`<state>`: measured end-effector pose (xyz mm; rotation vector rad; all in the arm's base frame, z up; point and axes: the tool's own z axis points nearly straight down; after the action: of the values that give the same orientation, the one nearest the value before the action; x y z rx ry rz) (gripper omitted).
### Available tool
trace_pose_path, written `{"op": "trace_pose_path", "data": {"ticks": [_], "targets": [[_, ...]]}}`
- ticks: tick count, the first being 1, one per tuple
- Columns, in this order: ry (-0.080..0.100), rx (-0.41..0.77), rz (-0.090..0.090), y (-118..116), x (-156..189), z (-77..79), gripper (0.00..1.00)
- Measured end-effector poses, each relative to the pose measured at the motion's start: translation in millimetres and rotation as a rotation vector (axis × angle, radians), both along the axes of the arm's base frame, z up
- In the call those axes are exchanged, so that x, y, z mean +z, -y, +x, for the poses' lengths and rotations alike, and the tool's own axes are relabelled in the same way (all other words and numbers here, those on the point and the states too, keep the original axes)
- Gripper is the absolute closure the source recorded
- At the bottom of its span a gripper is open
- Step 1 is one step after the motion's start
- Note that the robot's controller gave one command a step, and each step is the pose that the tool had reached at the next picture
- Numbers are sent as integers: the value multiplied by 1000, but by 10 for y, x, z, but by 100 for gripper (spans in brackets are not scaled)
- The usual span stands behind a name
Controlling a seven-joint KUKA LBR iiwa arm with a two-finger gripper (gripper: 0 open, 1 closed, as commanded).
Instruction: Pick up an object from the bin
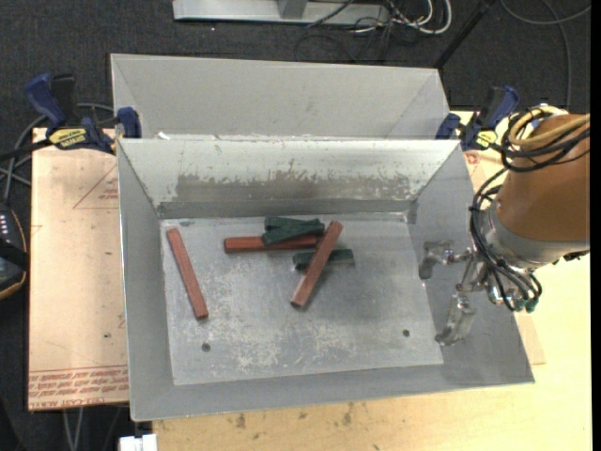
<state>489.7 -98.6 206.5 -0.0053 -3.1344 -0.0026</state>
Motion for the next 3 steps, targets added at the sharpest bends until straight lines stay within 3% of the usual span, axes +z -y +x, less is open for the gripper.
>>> {"op": "trace_pose_path", "data": {"ticks": [1,2,3], "targets": [[17,-61,2,-851,172,1029,0],[4,345,2,-1324,-1060,1108,0],[24,361,2,-1767,-1292,1665,0]]}}
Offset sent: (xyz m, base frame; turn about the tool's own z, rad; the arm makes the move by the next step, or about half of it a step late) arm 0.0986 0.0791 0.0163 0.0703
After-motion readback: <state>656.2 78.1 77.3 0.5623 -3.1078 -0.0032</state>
